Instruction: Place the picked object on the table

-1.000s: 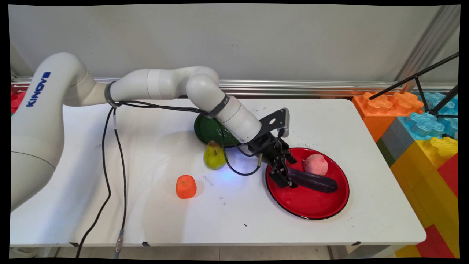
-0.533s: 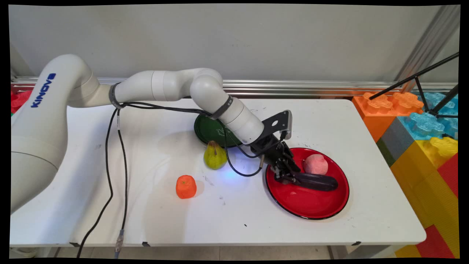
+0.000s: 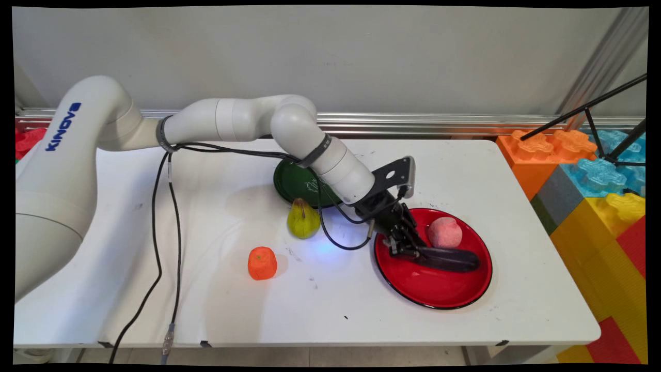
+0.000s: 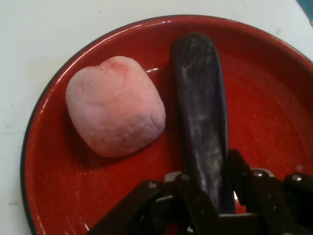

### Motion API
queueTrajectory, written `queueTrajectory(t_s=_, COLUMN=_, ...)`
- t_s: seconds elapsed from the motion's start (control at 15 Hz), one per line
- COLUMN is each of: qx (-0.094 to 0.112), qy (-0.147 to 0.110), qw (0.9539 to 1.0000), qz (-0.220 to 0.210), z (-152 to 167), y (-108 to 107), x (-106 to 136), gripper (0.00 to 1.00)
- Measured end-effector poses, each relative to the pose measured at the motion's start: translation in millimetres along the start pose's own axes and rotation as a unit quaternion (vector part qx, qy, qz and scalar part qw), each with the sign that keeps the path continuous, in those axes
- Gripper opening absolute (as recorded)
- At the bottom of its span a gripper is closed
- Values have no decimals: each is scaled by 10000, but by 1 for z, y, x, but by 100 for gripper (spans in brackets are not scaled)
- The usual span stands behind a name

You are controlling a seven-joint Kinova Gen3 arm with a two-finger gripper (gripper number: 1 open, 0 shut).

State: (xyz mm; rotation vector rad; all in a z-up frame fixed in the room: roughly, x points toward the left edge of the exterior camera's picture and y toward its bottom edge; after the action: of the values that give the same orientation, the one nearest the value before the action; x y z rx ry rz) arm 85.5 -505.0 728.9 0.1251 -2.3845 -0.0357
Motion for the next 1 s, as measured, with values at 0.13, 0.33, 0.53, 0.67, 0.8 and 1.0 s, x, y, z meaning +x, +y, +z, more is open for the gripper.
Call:
queueTrajectory(t_s=0.13, qx=-28, qy=16, qw=10000, qz=-9, z=-4, y=0, x=8, gripper=0)
queueTrajectory(t_s=0.33, qx=-76, qy=26, qw=10000, qz=-19, z=-12, y=1, x=21, gripper=0)
queueTrajectory(t_s=0.53, qx=-134, qy=13, qw=9999, qz=-9, z=-25, y=2, x=39, gripper=0)
queueTrajectory(t_s=0.67, qx=-138, qy=-21, qw=9999, qz=-4, z=-35, y=4, x=50, gripper=0)
queueTrajectory(t_s=0.8, qx=-103, qy=-103, qw=9999, qz=4, z=-48, y=7, x=59, gripper=0)
queueTrajectory(t_s=1.0, qx=38, qy=-214, qw=9998, qz=-2, z=-66, y=15, x=68, gripper=0)
